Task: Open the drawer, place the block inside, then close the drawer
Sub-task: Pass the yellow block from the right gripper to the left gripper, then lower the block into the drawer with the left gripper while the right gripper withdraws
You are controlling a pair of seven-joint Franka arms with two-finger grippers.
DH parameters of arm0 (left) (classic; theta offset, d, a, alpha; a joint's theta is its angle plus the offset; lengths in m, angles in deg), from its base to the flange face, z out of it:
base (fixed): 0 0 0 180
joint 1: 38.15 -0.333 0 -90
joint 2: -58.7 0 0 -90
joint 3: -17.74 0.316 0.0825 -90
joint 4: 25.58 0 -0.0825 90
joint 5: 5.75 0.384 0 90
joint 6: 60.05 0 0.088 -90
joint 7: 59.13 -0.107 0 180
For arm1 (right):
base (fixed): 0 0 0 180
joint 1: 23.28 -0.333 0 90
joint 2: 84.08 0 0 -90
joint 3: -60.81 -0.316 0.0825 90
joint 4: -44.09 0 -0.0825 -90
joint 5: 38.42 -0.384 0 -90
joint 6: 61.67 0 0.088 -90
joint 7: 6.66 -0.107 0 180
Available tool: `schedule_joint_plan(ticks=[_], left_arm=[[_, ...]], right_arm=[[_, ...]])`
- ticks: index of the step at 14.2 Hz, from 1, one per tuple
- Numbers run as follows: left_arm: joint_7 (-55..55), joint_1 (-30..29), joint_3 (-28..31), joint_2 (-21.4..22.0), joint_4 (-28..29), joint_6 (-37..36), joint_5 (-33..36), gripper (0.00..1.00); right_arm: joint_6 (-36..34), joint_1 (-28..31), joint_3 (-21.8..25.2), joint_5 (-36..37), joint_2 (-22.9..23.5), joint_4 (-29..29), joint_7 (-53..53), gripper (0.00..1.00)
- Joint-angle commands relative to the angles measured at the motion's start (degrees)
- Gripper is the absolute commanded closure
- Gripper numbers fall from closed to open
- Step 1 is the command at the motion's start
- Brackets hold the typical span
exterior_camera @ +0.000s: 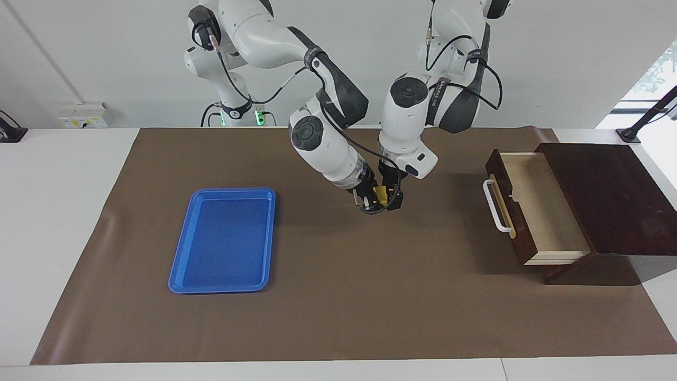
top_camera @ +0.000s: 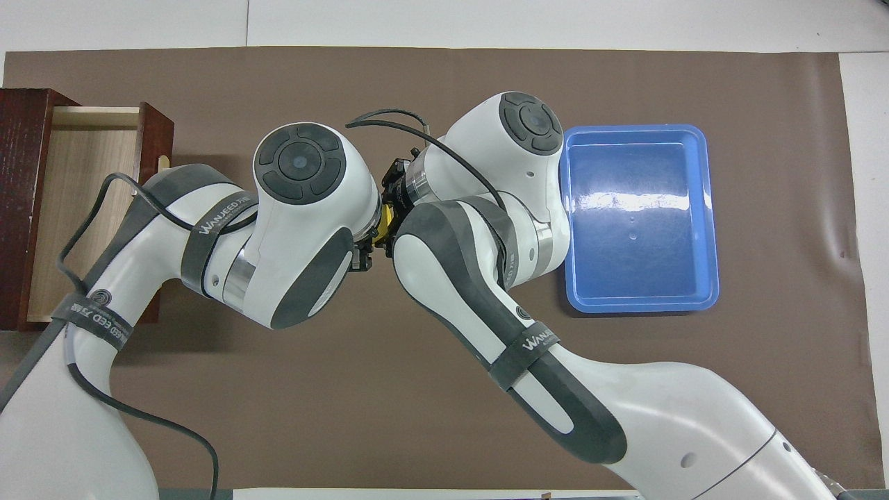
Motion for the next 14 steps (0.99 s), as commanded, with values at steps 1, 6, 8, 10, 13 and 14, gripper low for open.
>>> schedule_joint_plan(ticks=[1, 6, 8, 10, 13, 14], left_arm=[[-0.06, 1.27, 0.49, 1.77, 2.24, 0.70, -0.49, 1.00], [-0.23, 1.26, 0.49, 1.68, 1.80, 0.43, -0.40, 1.00], [-0.24, 1.18, 0.49, 1.59, 1.62, 0.17, -0.40, 1.00], [-0.41, 0.74, 0.49, 1.51, 1.10, -0.44, -0.40, 1.00], [-0.94, -0.05, 0.75, 0.89, -2.41, -4.12, -0.32, 1.00], [-1.46, -1.27, 0.75, 0.89, -3.47, -5.27, -0.23, 1.00]], right_arm=[[-0.34, 0.20, 0.07, -0.01, 0.58, -1.33, -1.39, 1.00], [-0.43, 1.08, 0.07, -0.44, -0.38, -1.33, -1.22, 1.00], [-0.35, 1.26, 0.51, -0.80, -0.74, -1.33, -1.22, 0.53], [-0.87, 2.92, 0.51, -0.80, -1.70, -1.33, -1.13, 0.20], [-3.32, 6.08, 0.51, -0.18, -3.90, -1.07, 0.09, 0.11], [-4.38, 6.88, 0.51, -0.10, -4.60, -0.81, 1.58, 0.11]])
